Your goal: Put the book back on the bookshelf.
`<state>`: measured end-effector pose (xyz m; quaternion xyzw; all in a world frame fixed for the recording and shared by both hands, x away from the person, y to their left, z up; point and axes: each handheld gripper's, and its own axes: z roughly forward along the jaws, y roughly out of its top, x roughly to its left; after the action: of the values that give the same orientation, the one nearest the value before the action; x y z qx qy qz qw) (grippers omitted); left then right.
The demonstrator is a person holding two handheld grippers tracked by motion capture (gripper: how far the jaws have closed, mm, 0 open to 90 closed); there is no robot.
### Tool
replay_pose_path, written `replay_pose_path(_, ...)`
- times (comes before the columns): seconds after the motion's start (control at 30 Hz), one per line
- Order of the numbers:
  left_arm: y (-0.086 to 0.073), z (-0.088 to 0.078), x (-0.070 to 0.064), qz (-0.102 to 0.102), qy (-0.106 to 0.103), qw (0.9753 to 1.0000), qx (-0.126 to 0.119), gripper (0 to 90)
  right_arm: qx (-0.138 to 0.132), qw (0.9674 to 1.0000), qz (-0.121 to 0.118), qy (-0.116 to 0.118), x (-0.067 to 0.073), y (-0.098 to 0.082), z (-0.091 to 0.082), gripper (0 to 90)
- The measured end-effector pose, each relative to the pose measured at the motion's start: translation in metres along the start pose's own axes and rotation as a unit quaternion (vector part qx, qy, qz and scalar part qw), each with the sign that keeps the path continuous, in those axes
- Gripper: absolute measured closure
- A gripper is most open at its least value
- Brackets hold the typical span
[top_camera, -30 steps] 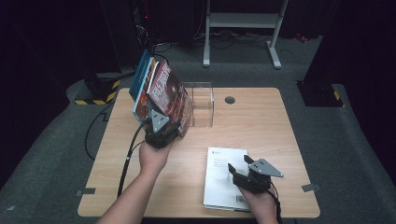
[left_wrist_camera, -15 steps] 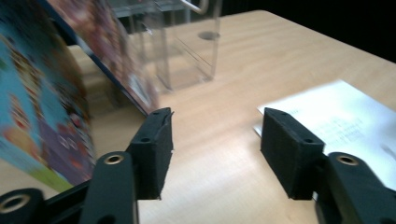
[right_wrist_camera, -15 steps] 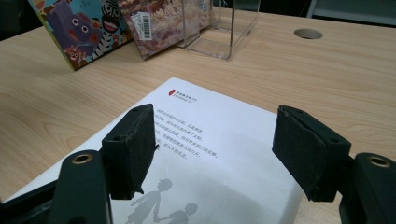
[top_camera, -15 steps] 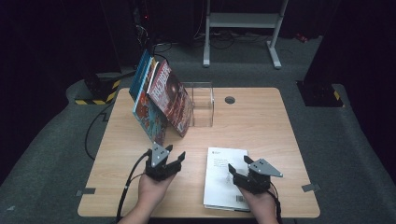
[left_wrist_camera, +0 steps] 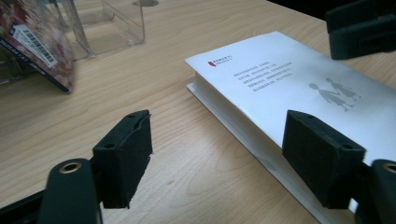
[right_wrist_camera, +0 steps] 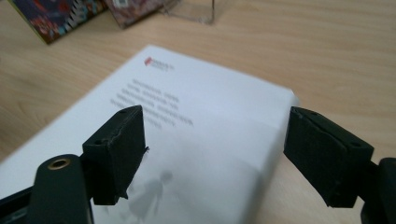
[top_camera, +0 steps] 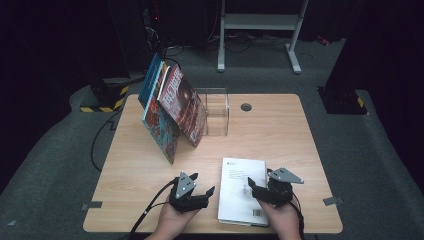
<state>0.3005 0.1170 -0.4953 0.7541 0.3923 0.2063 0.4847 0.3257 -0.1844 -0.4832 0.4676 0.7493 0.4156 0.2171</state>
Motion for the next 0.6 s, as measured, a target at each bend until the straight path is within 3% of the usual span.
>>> replay_pose_path(0.13, -0.003, 0.009, -0.003, -0.034, -0.027, 0.9989, 0.018, 20.8, 0.02, 0.9997, 0.016, -0.003, 0.0, -0.016, -0.017, 19.5)
replay_pose_path(0.23, -0.005, 0.017, -0.009, -0.049, -0.044, 0.9976, 0.022, 20.9, 0.039, 0.999, 0.023, 0.004, 0.003, -0.028, -0.021, 18.3)
replay_pose_path(0.3, -0.008, 0.023, -0.015, -0.048, -0.049, 0.9972, 0.03, 20.9, 0.049, 0.9985, 0.025, 0.005, 0.006, -0.035, -0.022, 17.8)
replay_pose_path(0.43, -0.012, 0.028, -0.022, -0.043, -0.056, 0.9967, 0.04, 20.2, 0.043, 0.9982, 0.04, 0.015, 0.005, -0.038, -0.022, 17.8)
replay_pose_path(0.53, -0.012, 0.028, -0.024, -0.04, -0.052, 0.9971, 0.04, 20.3, 0.047, 0.9948, 0.073, 0.053, 0.004, -0.039, -0.013, 15.1)
replay_pose_path(0.6, -0.013, 0.027, -0.025, -0.035, -0.051, 0.9974, 0.039, 20.3, 0.051, 0.9935, 0.086, 0.054, 0.005, -0.039, -0.009, 12.1)
